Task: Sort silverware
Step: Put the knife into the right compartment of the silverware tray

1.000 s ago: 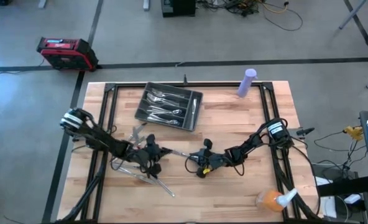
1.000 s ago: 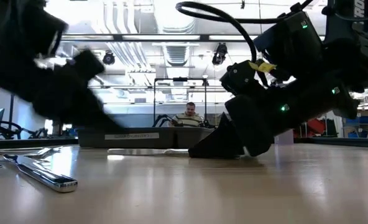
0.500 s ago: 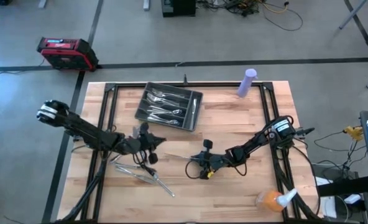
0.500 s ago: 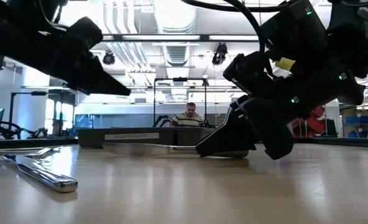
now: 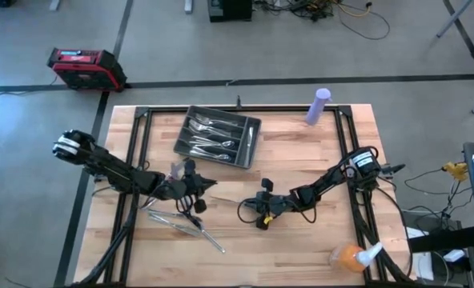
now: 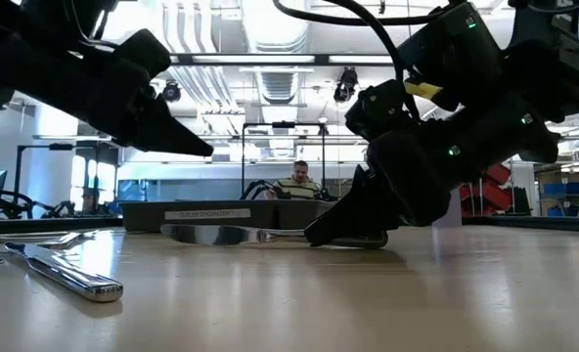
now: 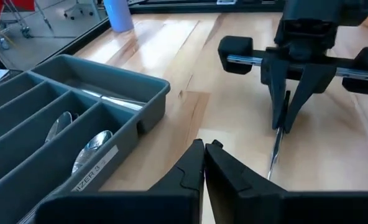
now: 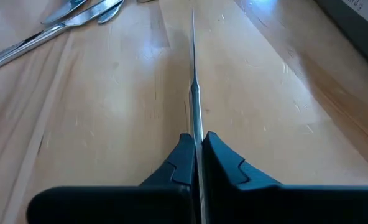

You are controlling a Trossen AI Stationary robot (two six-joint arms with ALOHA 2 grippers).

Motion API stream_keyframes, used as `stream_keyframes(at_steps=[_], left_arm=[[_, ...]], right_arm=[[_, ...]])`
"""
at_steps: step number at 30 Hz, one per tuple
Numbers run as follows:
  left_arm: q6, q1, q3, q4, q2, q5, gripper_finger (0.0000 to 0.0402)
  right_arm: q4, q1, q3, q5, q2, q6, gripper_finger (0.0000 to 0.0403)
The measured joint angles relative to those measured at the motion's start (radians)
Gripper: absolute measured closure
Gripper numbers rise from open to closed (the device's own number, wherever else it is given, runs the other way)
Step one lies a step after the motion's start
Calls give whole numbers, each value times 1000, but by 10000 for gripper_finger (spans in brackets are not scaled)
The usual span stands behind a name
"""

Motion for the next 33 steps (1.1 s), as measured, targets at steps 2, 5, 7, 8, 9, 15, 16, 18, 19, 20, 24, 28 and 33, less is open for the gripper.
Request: stream_keyframes(at_steps=[2, 5, 7, 8, 9, 15, 16, 18, 19, 20, 24, 28, 33], left_arm=[[-2, 0, 5, 2, 10, 38, 402], [-26, 1, 18, 2, 36, 109, 402], [-43, 0, 34, 2, 71, 161, 402], [-45, 0, 43, 2, 90, 189, 402], [-46, 0, 54, 0, 111, 211, 402], [-2, 2, 136, -11, 231, 237, 384], [11, 3, 149, -15, 244, 235, 378], [33, 5, 169, -18, 263, 231, 365], [43, 8, 177, -23, 264, 227, 358], [46, 13, 182, -24, 263, 217, 351], [34, 79, 183, -51, 199, 202, 327], [31, 201, 183, -198, 113, 214, 313], [54, 391, 198, -399, -26, 120, 313]], right_arm=[[-6, 0, 0, -9, 1, 0, 388], [-18, 2, 0, -11, 3, -23, 382], [-20, 1, 0, -15, 3, -50, 388], [-20, 1, 0, -17, 3, -57, 392], [-21, 1, 0, -18, 3, -65, 396], [-21, -3, 0, -28, 3, -61, 379], [-21, -4, 0, -29, 3, -55, 372], [-23, -4, 0, -38, 3, -50, 364], [-23, -5, 0, -43, 3, -43, 365], [-24, -5, 0, -45, 3, -33, 372], [-27, -5, 0, -42, -3, -1, 394], [-47, -3, 0, -32, -35, 20, 398], [-140, 13, -8, 54, -126, 25, 400]])
